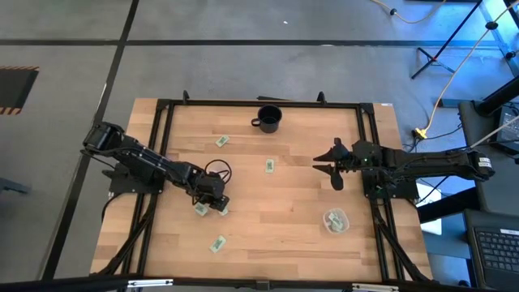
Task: Pick and place items into bin
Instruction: Put the white stevia packet into the top transparent bin
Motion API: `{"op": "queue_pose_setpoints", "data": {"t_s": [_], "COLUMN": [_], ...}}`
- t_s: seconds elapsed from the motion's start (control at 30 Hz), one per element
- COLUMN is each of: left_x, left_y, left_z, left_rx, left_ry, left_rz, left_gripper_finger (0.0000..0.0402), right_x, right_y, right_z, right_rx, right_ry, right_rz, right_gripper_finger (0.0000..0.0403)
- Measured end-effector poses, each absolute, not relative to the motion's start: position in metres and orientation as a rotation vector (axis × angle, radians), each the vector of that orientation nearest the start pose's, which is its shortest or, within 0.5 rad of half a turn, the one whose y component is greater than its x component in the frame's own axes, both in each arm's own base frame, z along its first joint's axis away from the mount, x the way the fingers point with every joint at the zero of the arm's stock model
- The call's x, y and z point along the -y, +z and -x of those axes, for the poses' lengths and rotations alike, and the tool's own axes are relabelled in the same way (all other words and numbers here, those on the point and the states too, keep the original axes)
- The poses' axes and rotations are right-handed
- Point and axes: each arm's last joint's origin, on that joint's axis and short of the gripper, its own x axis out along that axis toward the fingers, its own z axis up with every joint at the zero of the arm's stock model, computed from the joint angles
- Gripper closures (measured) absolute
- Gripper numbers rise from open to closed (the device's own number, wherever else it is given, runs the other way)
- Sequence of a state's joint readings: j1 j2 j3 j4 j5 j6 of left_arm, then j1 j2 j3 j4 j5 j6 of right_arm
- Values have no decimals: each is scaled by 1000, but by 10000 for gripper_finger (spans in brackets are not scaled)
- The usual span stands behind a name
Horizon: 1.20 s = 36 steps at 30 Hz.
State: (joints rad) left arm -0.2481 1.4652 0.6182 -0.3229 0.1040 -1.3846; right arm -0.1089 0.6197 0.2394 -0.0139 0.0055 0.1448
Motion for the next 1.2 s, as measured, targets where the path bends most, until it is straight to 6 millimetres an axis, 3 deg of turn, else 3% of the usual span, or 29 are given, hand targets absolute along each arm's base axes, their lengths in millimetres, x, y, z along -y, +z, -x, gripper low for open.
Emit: {"op": "queue_pose_setpoints", "data": {"t_s": [0.93,1.2], "left_x": [62,62], "left_y": [131,152], "left_z": [-229,-227], "left_rx": [-1220,-1152], "left_ry": [471,342], "left_rz": [1094,1034], "left_gripper_finger": [374,398], "right_x": [16,16], "right_y": [183,183], "right_z": [-143,-143], "right_rx": [-401,-402], "right_ry": [-142,-138], "right_rz": [-163,-143], "right_gripper_finger": [265,265]}}
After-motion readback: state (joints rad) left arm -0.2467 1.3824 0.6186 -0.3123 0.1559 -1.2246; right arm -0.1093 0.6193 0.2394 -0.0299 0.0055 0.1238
